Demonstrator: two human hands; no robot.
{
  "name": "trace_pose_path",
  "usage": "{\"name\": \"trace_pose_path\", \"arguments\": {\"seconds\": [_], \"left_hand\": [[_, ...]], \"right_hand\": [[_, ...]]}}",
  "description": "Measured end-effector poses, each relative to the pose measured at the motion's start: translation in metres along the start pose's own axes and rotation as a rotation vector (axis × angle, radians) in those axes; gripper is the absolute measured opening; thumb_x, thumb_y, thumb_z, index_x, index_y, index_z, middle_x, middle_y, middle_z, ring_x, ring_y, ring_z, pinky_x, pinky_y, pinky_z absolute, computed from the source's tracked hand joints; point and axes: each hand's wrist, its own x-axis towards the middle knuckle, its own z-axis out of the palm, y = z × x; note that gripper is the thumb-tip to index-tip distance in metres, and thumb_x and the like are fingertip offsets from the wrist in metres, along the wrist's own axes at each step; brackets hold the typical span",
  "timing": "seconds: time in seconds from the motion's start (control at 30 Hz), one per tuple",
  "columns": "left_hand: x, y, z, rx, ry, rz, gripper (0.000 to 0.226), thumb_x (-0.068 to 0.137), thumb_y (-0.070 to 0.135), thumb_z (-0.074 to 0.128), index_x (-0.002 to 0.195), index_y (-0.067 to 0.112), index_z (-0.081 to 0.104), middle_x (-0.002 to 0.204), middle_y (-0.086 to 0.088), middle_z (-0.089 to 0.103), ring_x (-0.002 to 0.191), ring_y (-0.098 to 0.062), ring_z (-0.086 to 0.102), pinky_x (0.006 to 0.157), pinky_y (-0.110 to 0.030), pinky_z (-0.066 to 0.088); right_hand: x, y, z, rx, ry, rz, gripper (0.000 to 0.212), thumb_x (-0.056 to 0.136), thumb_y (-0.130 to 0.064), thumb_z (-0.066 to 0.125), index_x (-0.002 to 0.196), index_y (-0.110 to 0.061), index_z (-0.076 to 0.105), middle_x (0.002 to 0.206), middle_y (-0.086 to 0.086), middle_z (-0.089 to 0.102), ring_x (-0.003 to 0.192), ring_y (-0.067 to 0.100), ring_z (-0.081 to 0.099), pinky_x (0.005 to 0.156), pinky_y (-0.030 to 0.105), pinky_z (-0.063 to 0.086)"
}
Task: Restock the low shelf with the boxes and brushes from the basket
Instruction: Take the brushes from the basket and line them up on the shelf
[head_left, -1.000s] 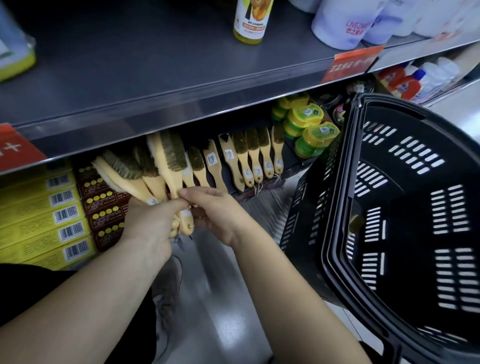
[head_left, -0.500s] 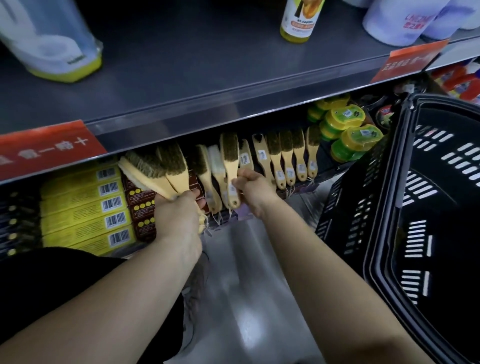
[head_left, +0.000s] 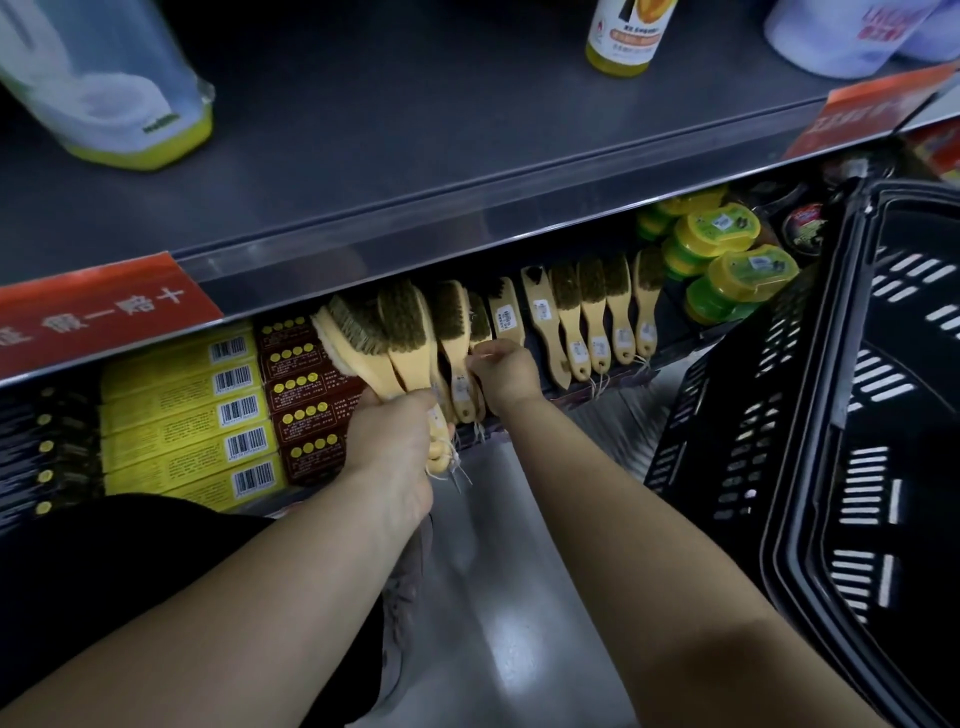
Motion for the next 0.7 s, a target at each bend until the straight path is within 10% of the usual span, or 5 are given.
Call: {"name": "trace_pose_path", "arguments": {"seconds": [0.23, 0.4, 0.6, 0.7], "left_hand": [[0.002, -0.004, 0.003, 0.09, -0.099, 0.015, 0.032, 0.084, 0.0, 0.06, 0.108, 0.021, 0.056, 0.082, -0.004, 0.063, 0.068, -0.019, 0.06, 0.052, -0.026, 0.049], [-0.003, -0.008, 0.007, 0.124, -0.182, -0.077, 0.024, 0.089, 0.004, 0.058, 0.108, 0.019, 0.059, 0.083, -0.003, 0.064, 0.067, -0.016, 0.061, 0.045, -0.024, 0.048], [-0.009, -0.003, 0.009, 0.067, -0.119, -0.167, 0.009, 0.093, 0.02, 0.057, 0.095, 0.011, 0.061, 0.068, -0.003, 0.055, 0.049, -0.013, 0.052, 0.041, -0.019, 0.047], [-0.014, 0.0, 0.01, 0.082, -0.123, -0.172, 0.013, 0.089, 0.02, 0.061, 0.092, 0.007, 0.06, 0.063, -0.006, 0.05, 0.038, -0.014, 0.045, 0.035, -0.016, 0.04]], "right_hand": [[-0.068, -0.023, -0.033, 0.237, -0.497, -0.046, 0.025, 0.084, -0.039, 0.063, 0.086, -0.016, 0.07, 0.076, -0.004, 0.071, 0.071, 0.009, 0.066, 0.062, 0.02, 0.049], [-0.076, -0.012, -0.038, 0.334, -0.42, -0.016, 0.012, 0.09, -0.012, 0.058, 0.082, -0.003, 0.06, 0.079, 0.015, 0.059, 0.068, 0.022, 0.055, 0.064, 0.032, 0.046], [-0.03, -0.003, -0.052, 0.245, -0.164, 0.022, 0.023, 0.09, -0.002, 0.044, 0.08, -0.017, 0.059, 0.058, -0.004, 0.059, 0.062, 0.019, 0.051, 0.057, 0.029, 0.043], [-0.007, -0.001, -0.05, 0.068, -0.105, 0.034, 0.035, 0.091, -0.002, 0.039, 0.121, -0.013, 0.055, 0.079, -0.001, 0.061, 0.071, 0.019, 0.054, 0.059, 0.026, 0.043]]}}
